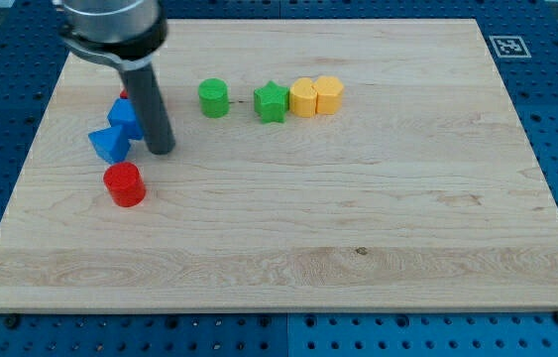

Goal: Push the blue blocks and red blocks to the left side of the board

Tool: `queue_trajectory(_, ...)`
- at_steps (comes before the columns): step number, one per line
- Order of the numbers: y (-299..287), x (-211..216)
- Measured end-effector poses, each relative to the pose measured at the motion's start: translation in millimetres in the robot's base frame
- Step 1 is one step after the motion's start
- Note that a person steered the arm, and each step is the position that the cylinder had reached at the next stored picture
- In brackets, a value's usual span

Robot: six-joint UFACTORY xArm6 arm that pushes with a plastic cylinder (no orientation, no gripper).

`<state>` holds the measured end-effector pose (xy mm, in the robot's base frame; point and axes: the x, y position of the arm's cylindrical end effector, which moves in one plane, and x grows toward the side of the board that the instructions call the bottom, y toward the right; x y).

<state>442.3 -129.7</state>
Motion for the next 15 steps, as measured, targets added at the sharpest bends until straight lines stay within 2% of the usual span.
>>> queue_trajectory(1, 41.3, 32.0)
queue_trajectory(3, 38.3, 53.2)
queue_trajectory(4, 18.0, 71.9)
queue_trajectory(8, -40.0, 72.1)
queue_trajectory(11, -28.8, 73.5)
queue_trajectory(14, 61.0, 73.5)
queue_trajectory(15, 67.1, 74.3)
